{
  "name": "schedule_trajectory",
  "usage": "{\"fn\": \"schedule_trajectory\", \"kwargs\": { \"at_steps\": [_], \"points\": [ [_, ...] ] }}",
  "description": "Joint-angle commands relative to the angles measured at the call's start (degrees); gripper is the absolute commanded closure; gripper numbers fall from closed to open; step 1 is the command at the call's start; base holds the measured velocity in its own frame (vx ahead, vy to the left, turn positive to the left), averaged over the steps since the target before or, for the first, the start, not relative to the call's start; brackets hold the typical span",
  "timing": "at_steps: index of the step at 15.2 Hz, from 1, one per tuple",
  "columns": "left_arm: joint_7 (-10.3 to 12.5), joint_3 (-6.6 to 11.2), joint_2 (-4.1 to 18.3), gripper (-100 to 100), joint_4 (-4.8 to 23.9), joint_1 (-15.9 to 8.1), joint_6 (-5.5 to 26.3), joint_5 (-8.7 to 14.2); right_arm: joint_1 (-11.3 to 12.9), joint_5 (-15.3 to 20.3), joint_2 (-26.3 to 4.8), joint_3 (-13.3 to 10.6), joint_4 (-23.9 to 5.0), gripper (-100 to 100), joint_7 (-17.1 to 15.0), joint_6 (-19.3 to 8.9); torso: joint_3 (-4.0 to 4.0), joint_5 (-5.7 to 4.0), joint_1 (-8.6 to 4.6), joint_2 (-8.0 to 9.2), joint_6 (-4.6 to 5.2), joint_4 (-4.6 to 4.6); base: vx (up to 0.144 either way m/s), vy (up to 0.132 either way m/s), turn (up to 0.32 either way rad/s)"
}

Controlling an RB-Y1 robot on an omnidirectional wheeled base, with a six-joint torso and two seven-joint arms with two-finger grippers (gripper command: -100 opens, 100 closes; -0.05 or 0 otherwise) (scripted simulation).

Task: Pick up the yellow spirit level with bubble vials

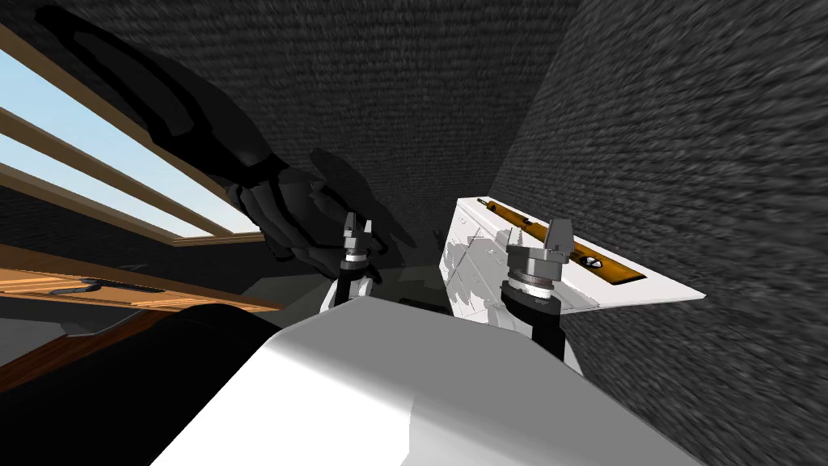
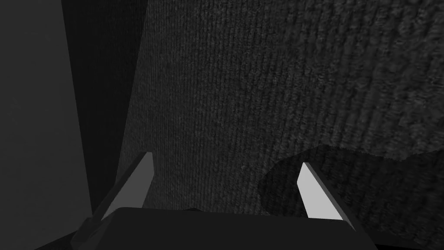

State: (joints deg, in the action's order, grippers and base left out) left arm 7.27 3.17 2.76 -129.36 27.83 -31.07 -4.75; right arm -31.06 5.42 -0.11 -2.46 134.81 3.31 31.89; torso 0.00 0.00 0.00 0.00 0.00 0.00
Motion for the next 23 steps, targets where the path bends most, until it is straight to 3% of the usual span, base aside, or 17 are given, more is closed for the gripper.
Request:
{"fn": "schedule_trajectory", "kwargs": {
  "at_steps": [1,2,4,5,13,14,15,16,17,19,23],
  "points": [
    [0.0,0.0,0.0,0,0.0,0.0,0.0,0.0,1.05,0.5,-2.51,-0.16,-0.53,-100,-0.36,0.28,0.0,0.0,0.0,0.0,0.0,0.0,0.004,0.006,0.003],
    [0.0,0.0,0.0,0,0.0,0.0,0.0,0.0,1.05,0.5,-2.51,-0.16,-0.53,-100,-0.36,0.28,-0.01,0.0,0.01,-0.01,-0.01,0.0,0.008,0.009,0.006],
    [0.0,0.0,0.0,0,0.0,0.0,0.0,0.0,3.49,1.71,-5.73,-0.61,-1.79,-100,-1.22,0.92,-0.02,0.01,0.03,-0.04,-0.01,-0.01,0.017,0.024,0.007],
    [0.0,0.0,0.0,0,0.0,0.0,0.0,0.0,3.49,1.71,-6.54,-0.61,-1.79,-100,-1.22,0.92,-0.04,0.02,0.08,-0.07,-0.01,-0.01,0.024,0.031,0.006],
    [0.0,-0.01,-0.01,0,0.0,0.0,0.0,0.0,11.83,6.08,-16.83,-2.69,-6.17,-100,-4.29,3.11,-0.1,0.05,0.23,-0.17,-0.02,-0.03,0.027,0.049,0.007],
    [0.0,-0.01,-0.01,0,0.0,0.0,0.0,0.0,11.83,6.08,-16.87,-2.69,-6.17,-100,-4.29,3.11,-0.1,0.06,0.25,-0.17,-0.02,-0.04,0.022,0.048,0.0],
    [0.0,0.0,-0.01,0,0.0,0.0,0.0,0.0,14.16,7.56,-18.93,-3.5,-7.61,-100,-5.32,3.83,-0.09,0.05,0.23,-0.15,-0.01,-0.03,0.03,0.051,0.001],
    [0.0,-0.01,-0.01,0,0.0,0.0,0.0,0.0,14.51,7.56,-19.85,-3.5,-7.61,-100,-5.32,3.83,-0.09,0.05,0.22,-0.17,-0.02,-0.03,0.03,0.057,0.007],
    [0.0,-0.01,-0.01,0,0.0,0.0,0.0,0.0,16.63,9.17,-21.42,-4.45,-9.16,-100,-6.44,4.6,-0.1,0.05,0.23,-0.17,-0.01,-0.04,0.037,0.079,0.008],
    [0.0,-0.01,-0.01,0,0.0,0.0,0.0,0.0,17.4,9.17,-22.99,-4.45,-9.16,-100,-6.44,4.6,-0.11,0.08,0.32,-0.2,-0.02,-0.04,0.035,0.067,-0.001],
    [0.0,-0.01,-0.01,0,0.0,0.0,0.0,0.0,23.08,12.78,-28.89,-6.74,-12.62,-100,-8.94,6.29,-0.13,0.06,0.3,-0.22,-0.02,-0.05,0.04,0.068,0.002]
  ]
}}
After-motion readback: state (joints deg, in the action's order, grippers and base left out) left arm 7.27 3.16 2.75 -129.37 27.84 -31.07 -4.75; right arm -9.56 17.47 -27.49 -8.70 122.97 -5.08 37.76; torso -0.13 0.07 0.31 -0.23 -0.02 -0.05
